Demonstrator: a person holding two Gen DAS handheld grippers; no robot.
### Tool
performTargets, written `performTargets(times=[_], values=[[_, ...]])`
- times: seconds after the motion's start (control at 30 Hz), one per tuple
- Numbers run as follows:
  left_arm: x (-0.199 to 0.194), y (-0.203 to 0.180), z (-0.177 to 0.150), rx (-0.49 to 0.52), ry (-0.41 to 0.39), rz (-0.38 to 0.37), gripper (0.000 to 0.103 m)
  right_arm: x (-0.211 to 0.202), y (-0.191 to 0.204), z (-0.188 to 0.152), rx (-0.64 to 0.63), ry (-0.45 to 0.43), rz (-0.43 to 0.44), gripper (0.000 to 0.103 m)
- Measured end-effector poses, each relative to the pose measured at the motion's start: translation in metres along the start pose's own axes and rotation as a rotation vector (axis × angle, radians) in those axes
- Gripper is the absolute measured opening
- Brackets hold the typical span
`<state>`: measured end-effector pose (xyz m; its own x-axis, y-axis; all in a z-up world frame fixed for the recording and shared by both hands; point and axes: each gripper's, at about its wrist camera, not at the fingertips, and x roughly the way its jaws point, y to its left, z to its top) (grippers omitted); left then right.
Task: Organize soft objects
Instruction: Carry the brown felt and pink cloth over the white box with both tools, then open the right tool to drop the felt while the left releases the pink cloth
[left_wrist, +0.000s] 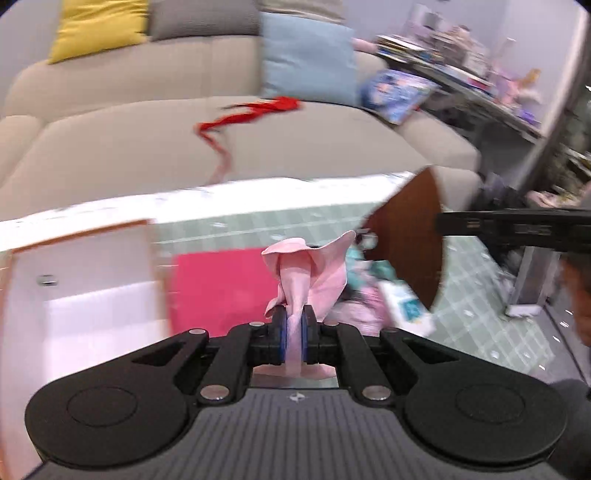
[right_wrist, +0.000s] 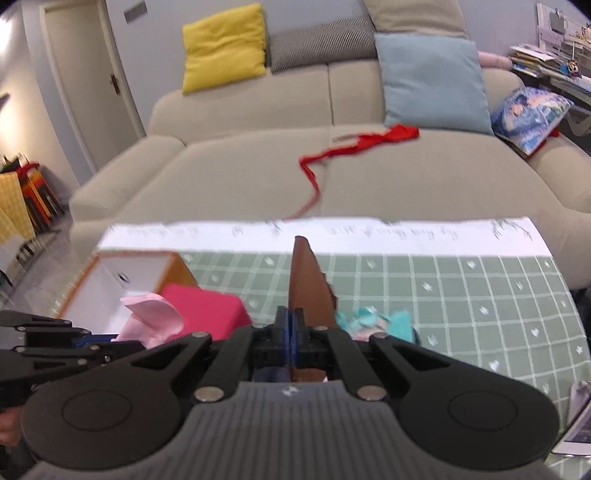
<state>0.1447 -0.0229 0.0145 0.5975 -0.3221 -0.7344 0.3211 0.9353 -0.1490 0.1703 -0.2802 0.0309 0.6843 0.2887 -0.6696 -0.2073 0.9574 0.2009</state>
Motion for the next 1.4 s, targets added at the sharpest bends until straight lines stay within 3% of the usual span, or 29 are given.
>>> performTargets(times=[0.27,0.4,0.53,0.67,0.8,1.0,1.07,1.23,1.33,1.37,1.4], values=[[-0.036,0.084,0.004,-0.131,-0.065,0.168,0.008,0.005,0.081,0.028,-0.018,-0.065,0.198,0.000],[-0.037,0.121,-0.005,-0.216,-0.055,0.232,0.008,0.024,0.131,0.035,-0.062,-0.031,0.302,0.000],[-0.034,0.146,-0.020,-0.195,-0.076,0.355,0.008,0.054,0.173,0.029,-0.115,0.053,0.319,0.000],[-0.025,0.166,-0.031,-0.246,-0.042,0.309,0.008,0.100,0.206,0.011,-0.147,0.182,0.292,0.000],[-0.018,0.174,-0.040,-0.251,-0.017,0.309,0.008,0.144,0.226,-0.014,-0.152,0.329,0.293,0.000],[-0.024,0.184,-0.051,-0.265,-0.012,0.307,0.008,0.152,0.234,-0.026,-0.122,0.368,0.395,0.000],[-0.027,0.185,-0.051,-0.270,-0.018,0.322,0.008,0.152,0.232,-0.026,-0.151,0.358,0.355,0.000],[-0.025,0.185,-0.052,-0.268,-0.007,0.300,0.009,0.164,0.217,-0.038,-0.235,0.386,0.108,0.000],[-0.019,0.179,-0.052,-0.249,0.017,0.288,0.009,0.166,0.213,-0.040,-0.240,0.405,0.074,0.003],[-0.016,0.177,-0.053,-0.244,0.027,0.288,0.009,0.165,0.215,-0.039,-0.238,0.407,0.066,0.015],[-0.015,0.176,-0.054,-0.241,0.035,0.293,0.009,0.162,0.218,-0.038,-0.248,0.400,0.056,0.019]])
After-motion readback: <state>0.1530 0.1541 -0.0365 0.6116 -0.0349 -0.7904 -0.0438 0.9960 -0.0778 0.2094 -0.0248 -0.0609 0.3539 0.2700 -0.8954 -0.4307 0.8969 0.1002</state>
